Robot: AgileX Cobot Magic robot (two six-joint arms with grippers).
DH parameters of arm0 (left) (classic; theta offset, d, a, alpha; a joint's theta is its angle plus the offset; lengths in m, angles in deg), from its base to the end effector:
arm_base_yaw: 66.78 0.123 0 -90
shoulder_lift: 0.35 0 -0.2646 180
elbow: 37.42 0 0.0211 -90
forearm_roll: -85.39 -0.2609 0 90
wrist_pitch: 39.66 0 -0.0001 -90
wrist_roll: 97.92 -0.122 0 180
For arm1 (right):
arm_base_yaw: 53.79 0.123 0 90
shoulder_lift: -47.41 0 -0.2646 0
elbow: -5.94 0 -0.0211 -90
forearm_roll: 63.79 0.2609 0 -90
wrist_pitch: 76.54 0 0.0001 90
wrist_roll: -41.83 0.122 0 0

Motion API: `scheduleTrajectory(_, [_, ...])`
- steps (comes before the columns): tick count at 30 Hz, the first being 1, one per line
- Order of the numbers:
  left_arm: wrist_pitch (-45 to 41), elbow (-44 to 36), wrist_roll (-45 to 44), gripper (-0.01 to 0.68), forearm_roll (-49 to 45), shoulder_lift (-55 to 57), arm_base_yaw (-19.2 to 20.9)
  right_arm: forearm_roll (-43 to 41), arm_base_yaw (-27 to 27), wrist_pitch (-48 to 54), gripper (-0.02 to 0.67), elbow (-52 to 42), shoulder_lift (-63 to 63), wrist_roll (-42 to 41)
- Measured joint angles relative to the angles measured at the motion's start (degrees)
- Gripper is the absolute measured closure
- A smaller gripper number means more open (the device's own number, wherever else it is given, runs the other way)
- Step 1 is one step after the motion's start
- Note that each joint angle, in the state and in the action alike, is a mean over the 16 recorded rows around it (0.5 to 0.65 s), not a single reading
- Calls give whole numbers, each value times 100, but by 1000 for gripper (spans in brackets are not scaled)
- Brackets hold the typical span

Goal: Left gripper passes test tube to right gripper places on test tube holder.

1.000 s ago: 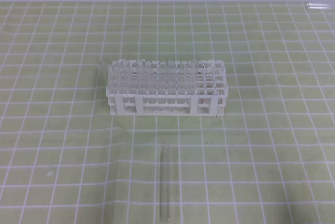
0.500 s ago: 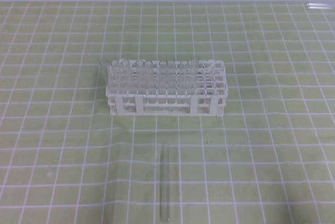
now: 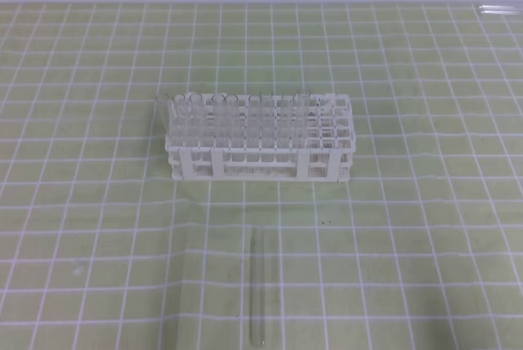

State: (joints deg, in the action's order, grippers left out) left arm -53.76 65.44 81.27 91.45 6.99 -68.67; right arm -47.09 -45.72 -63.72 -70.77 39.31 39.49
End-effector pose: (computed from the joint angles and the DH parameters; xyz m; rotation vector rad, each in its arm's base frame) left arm 0.1157 -0.0070 0.1848 -0.0287 1.7202 -0.1120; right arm 0.1145 0.0241 0.1897 0.0397 1.7057 0.3413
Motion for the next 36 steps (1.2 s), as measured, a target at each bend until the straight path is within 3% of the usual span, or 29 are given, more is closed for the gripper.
scheduleTrajectory(12, [817, 15, 258, 675, 862, 33, 0, 1037, 0, -581, 665, 0, 0, 0])
scheduleTrajectory(22, [862, 111, 469, 675, 1353, 22, 0, 1367, 0, -483, 665, 255, -46, 1])
scheduleTrajectory(29, [200, 758, 527, 675, 1691, 359, 0, 1322, 0, 406, 665, 1116, -663, -4])
scheduleTrajectory(36, [-1171, 1916, 424, 675, 1811, 1522, 0, 1013, 0, 1696, 665, 2377, -1970, -11])
